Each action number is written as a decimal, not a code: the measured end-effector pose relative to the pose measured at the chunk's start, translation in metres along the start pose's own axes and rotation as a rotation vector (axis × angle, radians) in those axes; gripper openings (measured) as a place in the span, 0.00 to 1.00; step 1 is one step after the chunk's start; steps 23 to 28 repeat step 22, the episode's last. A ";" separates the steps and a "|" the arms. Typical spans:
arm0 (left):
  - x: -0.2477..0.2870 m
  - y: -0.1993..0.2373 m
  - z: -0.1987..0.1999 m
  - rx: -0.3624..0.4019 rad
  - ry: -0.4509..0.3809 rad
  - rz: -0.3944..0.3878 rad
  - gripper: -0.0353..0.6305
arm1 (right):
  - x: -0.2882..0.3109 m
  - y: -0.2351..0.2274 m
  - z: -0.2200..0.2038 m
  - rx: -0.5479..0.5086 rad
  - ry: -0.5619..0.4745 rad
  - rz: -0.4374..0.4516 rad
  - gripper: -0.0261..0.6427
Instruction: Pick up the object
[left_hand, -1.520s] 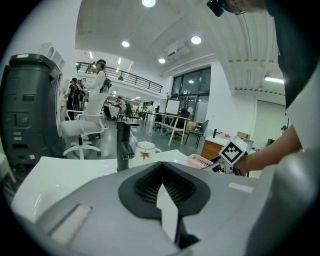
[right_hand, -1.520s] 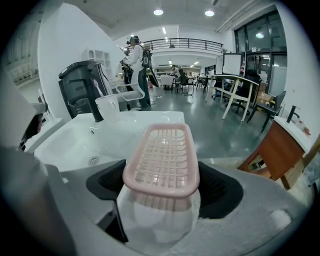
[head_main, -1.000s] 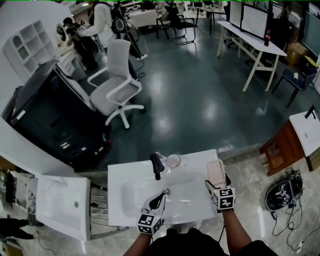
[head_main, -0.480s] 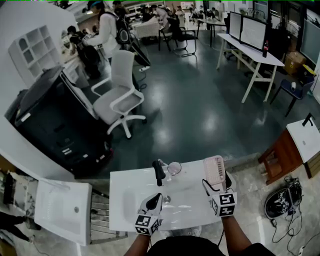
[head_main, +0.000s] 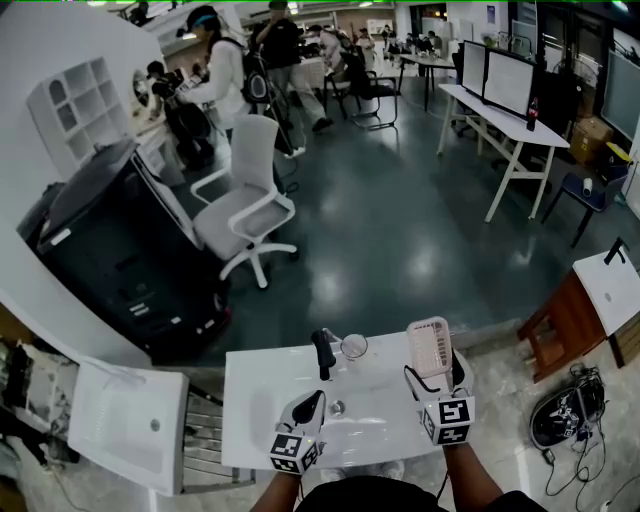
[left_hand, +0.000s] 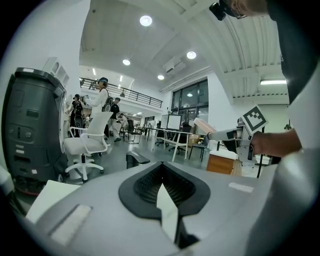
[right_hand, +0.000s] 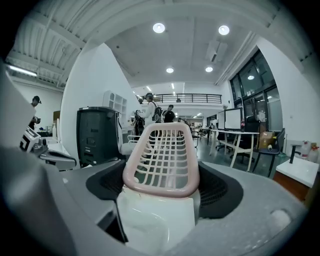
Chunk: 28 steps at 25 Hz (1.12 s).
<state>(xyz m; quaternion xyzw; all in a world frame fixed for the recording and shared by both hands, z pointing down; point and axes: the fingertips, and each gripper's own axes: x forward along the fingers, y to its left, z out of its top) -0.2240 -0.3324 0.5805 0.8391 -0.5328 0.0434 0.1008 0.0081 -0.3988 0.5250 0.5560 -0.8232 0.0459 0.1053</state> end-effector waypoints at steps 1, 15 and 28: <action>0.000 0.000 0.000 0.001 -0.001 0.001 0.08 | 0.000 0.000 0.001 -0.004 -0.001 -0.001 0.69; -0.003 -0.002 0.000 0.002 0.006 -0.012 0.08 | -0.001 0.008 -0.004 0.000 0.005 0.004 0.69; 0.000 -0.006 0.001 -0.002 0.004 -0.017 0.08 | -0.001 0.008 -0.002 -0.004 0.002 0.005 0.69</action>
